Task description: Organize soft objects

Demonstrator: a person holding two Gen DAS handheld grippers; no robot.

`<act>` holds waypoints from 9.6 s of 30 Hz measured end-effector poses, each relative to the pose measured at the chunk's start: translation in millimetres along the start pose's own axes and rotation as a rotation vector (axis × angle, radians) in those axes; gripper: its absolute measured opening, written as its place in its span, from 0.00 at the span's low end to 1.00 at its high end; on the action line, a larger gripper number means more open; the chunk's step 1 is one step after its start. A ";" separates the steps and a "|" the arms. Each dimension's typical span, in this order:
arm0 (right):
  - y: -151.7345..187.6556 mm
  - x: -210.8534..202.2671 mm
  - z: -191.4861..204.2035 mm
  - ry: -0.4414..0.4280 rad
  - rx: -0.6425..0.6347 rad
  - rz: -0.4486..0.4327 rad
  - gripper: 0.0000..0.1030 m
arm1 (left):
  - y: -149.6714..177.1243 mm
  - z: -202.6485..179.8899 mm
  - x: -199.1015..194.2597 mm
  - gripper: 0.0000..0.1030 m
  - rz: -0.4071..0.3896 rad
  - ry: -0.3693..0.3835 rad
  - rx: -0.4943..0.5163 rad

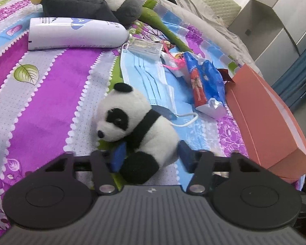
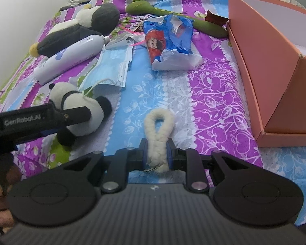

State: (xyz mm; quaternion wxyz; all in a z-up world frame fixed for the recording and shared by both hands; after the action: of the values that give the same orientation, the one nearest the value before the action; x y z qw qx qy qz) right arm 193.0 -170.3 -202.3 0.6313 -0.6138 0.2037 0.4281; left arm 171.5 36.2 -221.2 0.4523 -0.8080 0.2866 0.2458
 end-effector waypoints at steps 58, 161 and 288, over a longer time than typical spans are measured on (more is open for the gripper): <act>-136.7 -138.7 -196.5 0.155 0.182 -0.272 0.22 | -104.0 -315.7 29.4 0.52 0.065 0.250 0.424; -73.4 -172.9 14.3 0.032 0.011 -0.112 1.00 | -57.6 -50.2 -145.2 0.84 -0.054 -0.115 0.238; -35.9 -14.2 15.6 0.020 0.094 0.073 0.24 | -6.5 18.4 -57.6 0.62 0.124 -0.055 0.056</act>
State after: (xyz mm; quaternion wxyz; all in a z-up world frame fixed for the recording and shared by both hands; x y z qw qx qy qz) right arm 209.4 -155.3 -167.0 0.6411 -0.5801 0.2523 0.4347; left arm 132.2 68.9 -188.2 0.4663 -0.7688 0.3301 0.2873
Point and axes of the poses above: each gripper's, at about its wrist camera, not at the fingertips, and x roughly the way its jaws point, z to its left, y to its underside, the point moved 1 cm from there along x, roughly the way its jaws point, and after that the axes turned 3 degrees about y, right-handed, at the moved point
